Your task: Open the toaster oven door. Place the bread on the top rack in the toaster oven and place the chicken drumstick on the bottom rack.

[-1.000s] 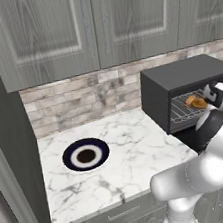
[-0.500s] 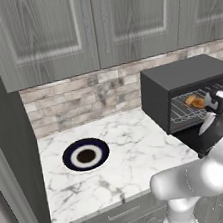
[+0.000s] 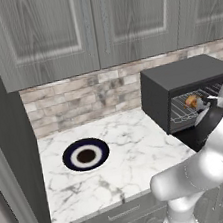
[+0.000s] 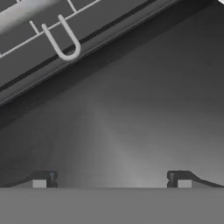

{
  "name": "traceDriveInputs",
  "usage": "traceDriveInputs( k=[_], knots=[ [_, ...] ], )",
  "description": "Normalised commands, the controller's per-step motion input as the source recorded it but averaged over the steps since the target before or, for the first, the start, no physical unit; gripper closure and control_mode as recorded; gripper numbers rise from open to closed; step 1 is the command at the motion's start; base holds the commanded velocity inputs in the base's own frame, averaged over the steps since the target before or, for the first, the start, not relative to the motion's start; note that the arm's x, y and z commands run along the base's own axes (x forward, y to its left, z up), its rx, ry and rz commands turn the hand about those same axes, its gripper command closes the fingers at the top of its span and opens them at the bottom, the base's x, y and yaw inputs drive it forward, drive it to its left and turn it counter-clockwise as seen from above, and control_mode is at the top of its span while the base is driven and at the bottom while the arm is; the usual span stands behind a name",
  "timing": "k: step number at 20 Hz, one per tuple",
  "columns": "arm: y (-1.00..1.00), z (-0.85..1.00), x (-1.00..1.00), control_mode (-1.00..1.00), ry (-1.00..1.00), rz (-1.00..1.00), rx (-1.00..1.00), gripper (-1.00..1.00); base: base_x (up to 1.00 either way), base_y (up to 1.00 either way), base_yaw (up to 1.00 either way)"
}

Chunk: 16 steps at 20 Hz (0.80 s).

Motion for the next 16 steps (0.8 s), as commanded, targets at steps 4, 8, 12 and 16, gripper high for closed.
traceDriveInputs(
  k=[4,8,12,16],
  knots=[
    [0.0,-0.09,0.3,-1.0,0.0,-0.11,0.0,-1.0,0.0,0.0,0.0],
    [-0.03,-0.1,0.3,-1.0,0.0,-0.1,0.0,-1.0,0.0,0.0,0.0],
    [-0.07,-0.02,0.26,-1.0,0.0,-0.09,0.01,-1.0,0.0,0.0,0.0],
    [-0.14,0.03,0.19,-1.0,0.0,-0.07,0.05,-1.0,0.0,0.0,0.0]
  ],
)
